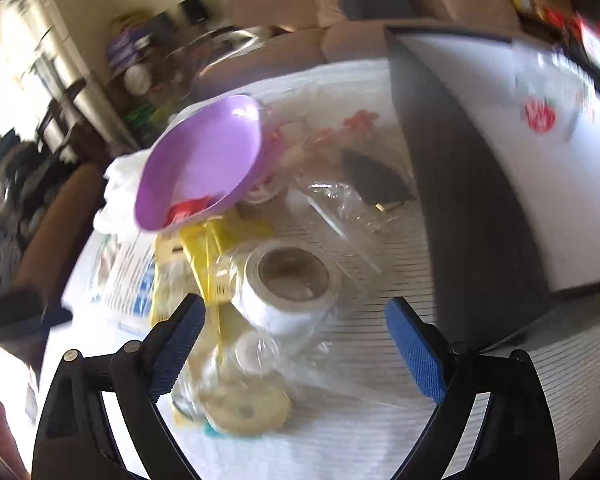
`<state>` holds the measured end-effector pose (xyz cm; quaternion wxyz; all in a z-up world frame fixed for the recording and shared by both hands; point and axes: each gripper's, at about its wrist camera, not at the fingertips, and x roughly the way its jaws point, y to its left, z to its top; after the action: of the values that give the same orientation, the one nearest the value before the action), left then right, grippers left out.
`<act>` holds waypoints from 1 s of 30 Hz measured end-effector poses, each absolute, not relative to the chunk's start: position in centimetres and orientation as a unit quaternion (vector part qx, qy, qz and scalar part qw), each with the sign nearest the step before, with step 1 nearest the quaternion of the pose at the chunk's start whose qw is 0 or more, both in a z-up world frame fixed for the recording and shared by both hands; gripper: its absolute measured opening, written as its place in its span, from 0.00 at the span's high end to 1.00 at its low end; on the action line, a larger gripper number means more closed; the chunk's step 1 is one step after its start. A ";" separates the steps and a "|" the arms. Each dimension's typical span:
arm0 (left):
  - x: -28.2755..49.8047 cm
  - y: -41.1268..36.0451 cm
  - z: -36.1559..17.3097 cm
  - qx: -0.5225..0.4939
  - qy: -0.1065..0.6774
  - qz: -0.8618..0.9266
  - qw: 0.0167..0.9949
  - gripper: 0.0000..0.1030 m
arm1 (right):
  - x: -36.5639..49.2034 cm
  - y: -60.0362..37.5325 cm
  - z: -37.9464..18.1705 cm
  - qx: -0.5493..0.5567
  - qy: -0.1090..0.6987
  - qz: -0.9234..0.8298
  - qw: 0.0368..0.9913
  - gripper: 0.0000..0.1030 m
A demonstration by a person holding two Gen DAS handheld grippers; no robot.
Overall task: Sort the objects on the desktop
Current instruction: 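Grasp the tape roll in its clear bag with the right gripper and lift, then move the left tool to the clear bag of gold clips while the right gripper holds the tape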
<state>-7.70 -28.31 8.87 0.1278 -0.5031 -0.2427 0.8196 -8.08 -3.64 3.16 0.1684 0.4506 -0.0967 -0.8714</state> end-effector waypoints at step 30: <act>-10.5 -13.9 9.8 -0.491 -0.242 0.801 0.241 0.07 | 1.4 10.1 9.5 0.423 -0.047 -0.880 0.210 0.39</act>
<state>-10.54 -13.89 9.77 0.2410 -0.4914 -0.2420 0.8012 1.41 10.12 9.51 0.2103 0.4234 -0.0472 -0.8799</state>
